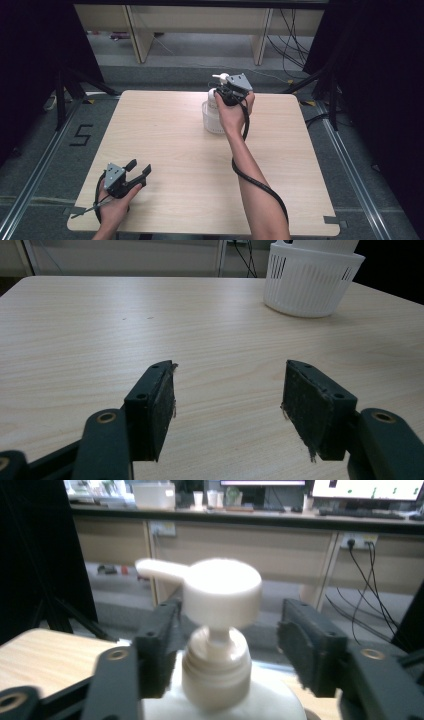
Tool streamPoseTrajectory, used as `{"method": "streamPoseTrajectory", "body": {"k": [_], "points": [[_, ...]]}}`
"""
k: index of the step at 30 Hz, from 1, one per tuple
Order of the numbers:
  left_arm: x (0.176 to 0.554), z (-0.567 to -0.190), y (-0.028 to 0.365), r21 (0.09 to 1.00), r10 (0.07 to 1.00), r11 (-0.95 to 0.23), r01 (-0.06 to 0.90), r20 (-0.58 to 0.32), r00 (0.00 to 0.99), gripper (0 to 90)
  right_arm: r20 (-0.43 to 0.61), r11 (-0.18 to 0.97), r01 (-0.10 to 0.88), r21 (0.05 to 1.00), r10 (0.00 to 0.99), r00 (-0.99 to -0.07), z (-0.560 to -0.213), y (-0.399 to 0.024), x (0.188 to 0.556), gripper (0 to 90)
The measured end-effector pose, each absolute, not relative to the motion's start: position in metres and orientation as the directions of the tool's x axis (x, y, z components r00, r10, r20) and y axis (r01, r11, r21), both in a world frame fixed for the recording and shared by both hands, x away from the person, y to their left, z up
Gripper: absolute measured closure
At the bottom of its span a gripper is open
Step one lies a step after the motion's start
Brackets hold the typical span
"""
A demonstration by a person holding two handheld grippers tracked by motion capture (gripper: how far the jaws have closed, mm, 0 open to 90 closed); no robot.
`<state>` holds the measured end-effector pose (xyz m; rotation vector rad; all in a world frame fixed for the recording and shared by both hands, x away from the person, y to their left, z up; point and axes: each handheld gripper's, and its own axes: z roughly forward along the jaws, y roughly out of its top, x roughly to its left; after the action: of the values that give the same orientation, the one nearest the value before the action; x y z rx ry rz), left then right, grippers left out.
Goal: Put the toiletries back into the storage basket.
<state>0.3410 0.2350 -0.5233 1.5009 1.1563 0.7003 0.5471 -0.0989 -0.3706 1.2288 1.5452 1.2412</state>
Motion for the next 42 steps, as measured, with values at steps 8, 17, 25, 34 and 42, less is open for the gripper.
{"method": "streamPoseTrajectory", "body": {"k": [8,17,25,34,42], "points": [[0.342,-0.524,0.235,0.955,0.921,0.031,0.294,-0.141,0.362,36.9,-0.002,0.054,0.214,0.975,0.972,-0.233,-0.372,-0.103,0.541,28.2],[0.341,-0.523,0.235,0.953,0.925,0.026,0.301,-0.137,0.355,36.9,-0.018,0.085,0.237,0.968,0.962,-0.272,-0.371,-0.111,0.524,24.8],[0.341,-0.523,0.235,0.953,0.926,0.025,0.301,-0.136,0.353,36.9,-0.027,0.109,0.262,0.959,0.954,-0.297,-0.378,-0.124,0.504,24.7],[0.341,-0.523,0.234,0.954,0.927,0.022,0.299,-0.132,0.352,36.9,-0.033,0.122,0.262,0.957,0.946,-0.322,-0.389,-0.144,0.477,25.2],[0.341,-0.523,0.234,0.954,0.928,0.022,0.298,-0.131,0.349,36.9,0.000,0.098,0.278,0.956,0.943,-0.334,-0.393,-0.154,0.453,26.1]]}}
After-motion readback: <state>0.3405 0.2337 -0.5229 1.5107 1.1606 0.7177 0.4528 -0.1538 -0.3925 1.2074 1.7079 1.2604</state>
